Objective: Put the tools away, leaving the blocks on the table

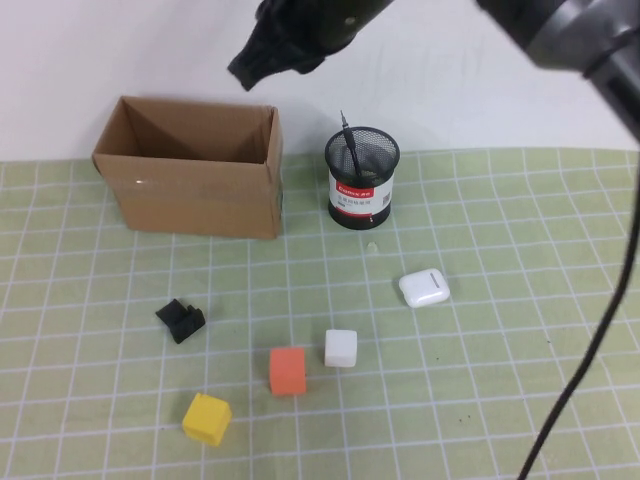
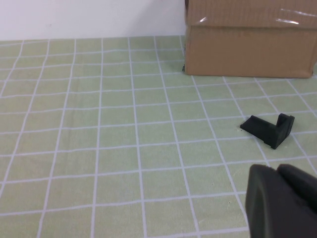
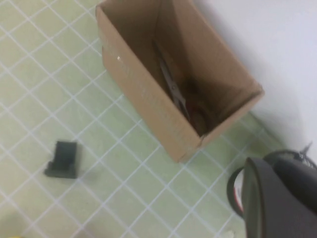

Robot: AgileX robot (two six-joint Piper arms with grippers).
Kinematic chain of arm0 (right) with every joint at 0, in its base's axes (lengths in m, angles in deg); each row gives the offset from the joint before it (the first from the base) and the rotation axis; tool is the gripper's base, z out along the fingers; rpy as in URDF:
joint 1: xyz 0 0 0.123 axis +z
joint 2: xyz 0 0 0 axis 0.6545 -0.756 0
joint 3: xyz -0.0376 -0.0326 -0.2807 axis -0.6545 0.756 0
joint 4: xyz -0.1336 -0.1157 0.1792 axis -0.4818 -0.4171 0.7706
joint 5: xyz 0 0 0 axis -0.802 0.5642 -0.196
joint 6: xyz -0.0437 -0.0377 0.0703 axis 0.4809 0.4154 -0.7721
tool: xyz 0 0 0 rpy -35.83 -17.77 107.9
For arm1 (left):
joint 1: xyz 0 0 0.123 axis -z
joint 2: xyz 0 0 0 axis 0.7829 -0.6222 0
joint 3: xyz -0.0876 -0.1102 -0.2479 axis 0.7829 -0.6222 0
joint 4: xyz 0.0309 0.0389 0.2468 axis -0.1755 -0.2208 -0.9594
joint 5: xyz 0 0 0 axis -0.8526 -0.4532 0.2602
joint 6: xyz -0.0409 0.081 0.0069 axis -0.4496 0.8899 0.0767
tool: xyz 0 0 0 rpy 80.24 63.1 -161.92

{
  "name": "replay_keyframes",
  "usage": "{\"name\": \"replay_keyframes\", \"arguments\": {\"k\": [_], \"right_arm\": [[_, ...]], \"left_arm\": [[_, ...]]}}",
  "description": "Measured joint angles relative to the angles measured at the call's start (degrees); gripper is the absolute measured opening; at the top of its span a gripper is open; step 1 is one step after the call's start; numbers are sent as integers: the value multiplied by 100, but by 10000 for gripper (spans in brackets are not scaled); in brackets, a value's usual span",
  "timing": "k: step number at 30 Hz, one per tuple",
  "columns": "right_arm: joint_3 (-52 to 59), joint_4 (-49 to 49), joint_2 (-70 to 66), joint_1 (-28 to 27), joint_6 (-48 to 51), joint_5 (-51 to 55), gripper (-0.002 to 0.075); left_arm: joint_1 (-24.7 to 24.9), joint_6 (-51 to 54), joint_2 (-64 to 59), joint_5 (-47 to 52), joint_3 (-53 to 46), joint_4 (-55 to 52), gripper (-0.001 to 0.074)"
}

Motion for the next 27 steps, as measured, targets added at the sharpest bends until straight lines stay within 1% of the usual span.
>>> {"name": "replay_keyframes", "arguments": {"k": [4,7,10,11,14,15,18,21,24,27], "right_arm": [[0,-219,331,-1,-783,15,-7],[0,-334,570,-1,-933,15,-8],[90,-839,811,-11,-1761,15,-8],[181,-932,926,-11,-1864,15,-8],[547,-946,1316,-11,-1217,15,-9],[688,-946,1447,-11,-1198,15,-9],[1376,-1048,2035,-22,-1239,15,-9],[2150,-1061,2585,-153,-1239,15,-9],[3127,-1072,3256,-359,-1239,-102,-9],[4511,-1028,4168,-572,-929,-665,-9]], "left_arm": [[0,0,0,0,0,0,-3],[0,0,0,0,0,0,-3],[0,0,0,0,0,0,-3],[0,0,0,0,0,0,-3],[0,0,0,0,0,0,-3],[0,0,0,0,0,0,-3],[0,0,0,0,0,0,-3],[0,0,0,0,0,0,-3],[-54,0,0,0,0,0,-3],[-78,0,0,0,0,0,-3]]}}
